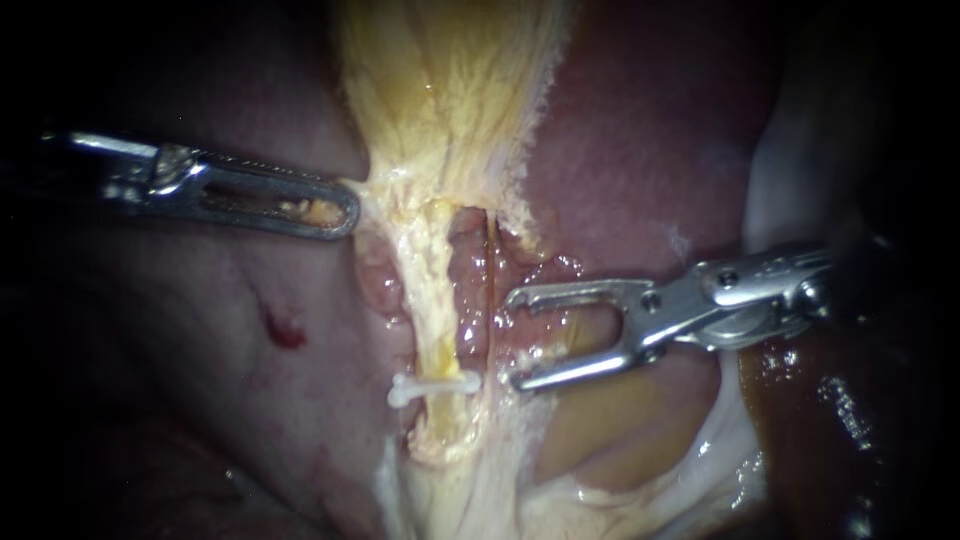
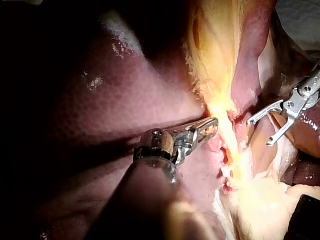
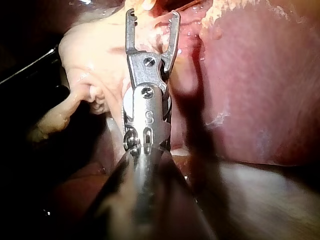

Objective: Going back first clip left tube

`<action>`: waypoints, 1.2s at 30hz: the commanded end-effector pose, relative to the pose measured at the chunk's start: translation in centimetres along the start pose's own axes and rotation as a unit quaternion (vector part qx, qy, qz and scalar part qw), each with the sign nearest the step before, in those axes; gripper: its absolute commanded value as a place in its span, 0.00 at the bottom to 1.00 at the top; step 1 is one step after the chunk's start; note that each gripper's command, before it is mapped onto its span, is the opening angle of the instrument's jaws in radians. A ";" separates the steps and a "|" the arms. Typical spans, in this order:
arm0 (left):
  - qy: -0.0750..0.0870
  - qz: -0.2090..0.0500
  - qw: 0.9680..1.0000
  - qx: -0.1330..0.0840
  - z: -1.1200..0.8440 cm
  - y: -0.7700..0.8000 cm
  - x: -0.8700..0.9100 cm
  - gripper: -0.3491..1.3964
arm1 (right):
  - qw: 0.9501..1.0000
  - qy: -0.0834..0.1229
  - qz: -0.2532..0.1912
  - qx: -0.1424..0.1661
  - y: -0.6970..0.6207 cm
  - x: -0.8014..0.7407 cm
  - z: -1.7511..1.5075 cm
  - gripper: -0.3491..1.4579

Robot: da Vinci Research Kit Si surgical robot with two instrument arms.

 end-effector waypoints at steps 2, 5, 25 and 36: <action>0.000 0.000 1.000 0.000 0.00 0.00 0.00 0.00 | 1.000 0.000 -0.004 0.008 0.00 0.06 -0.10 0.47; 0.000 0.000 1.000 0.000 0.00 0.00 0.00 0.00 | 1.000 0.001 -0.007 0.017 0.00 0.12 -0.23 0.47; 0.000 0.004 1.000 0.001 0.33 0.00 0.13 0.00 | 1.000 0.002 -0.012 0.020 -0.02 0.17 -0.27 0.47; 0.003 0.008 1.000 -0.001 0.65 0.14 0.22 0.00 | 1.000 0.002 -0.014 0.020 -0.01 0.18 -0.29 0.47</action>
